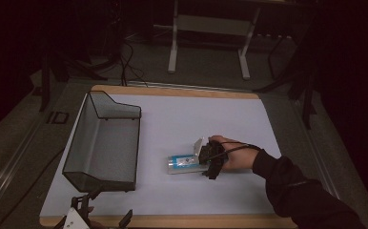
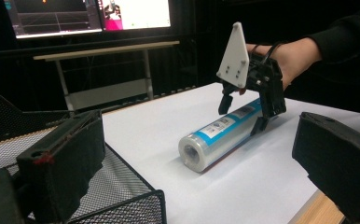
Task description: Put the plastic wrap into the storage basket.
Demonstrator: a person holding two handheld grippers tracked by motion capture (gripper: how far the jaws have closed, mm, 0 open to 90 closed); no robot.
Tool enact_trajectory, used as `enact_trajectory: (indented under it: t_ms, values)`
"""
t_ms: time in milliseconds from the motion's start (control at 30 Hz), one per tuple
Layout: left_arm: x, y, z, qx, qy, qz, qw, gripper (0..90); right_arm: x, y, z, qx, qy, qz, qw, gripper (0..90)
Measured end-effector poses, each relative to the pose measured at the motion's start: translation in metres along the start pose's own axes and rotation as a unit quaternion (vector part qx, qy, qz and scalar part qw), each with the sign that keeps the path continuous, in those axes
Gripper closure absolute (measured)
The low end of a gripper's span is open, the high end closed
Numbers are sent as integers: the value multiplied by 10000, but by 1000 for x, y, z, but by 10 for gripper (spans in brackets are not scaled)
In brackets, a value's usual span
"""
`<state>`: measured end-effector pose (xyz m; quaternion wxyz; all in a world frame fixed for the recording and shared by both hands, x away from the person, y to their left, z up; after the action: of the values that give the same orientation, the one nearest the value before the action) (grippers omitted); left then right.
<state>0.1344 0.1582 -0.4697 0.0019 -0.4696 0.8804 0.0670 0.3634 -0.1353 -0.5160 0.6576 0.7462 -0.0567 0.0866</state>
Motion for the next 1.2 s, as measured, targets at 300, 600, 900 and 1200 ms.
enact_trajectory:
  t_ms: [300, 600, 900, 1200]
  values:
    - [0, 0, 0, -9, 2, 27, 10000, 35, 8, -14, 2, -563, 186, -149, 9981, 216]
    - [0, 0, 0, -5, 10, 56, 10000, 35, 12, -29, 5, -819, 288, -460, 9952, 286]
    - [1, -1, 1, -38, -5, 68, 10000, 34, 14, -31, 3, -901, 315, -586, 9937, 299]
    - [0, -1, 1, -41, -13, 60, 10000, 35, 13, -29, 5, -799, 234, -588, 9948, 312]
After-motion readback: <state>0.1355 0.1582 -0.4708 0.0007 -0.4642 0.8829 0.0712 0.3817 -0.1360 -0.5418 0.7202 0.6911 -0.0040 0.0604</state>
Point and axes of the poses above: each handheld gripper's, and its own axes: y roughly backward along the jaws, z roughly out of its underside, x roughly to its right, the point moved 4 cm from there along -y, roughly forward along the jaws, and after that the axes turned 2 degrees about -x, right-handed, at the moved point
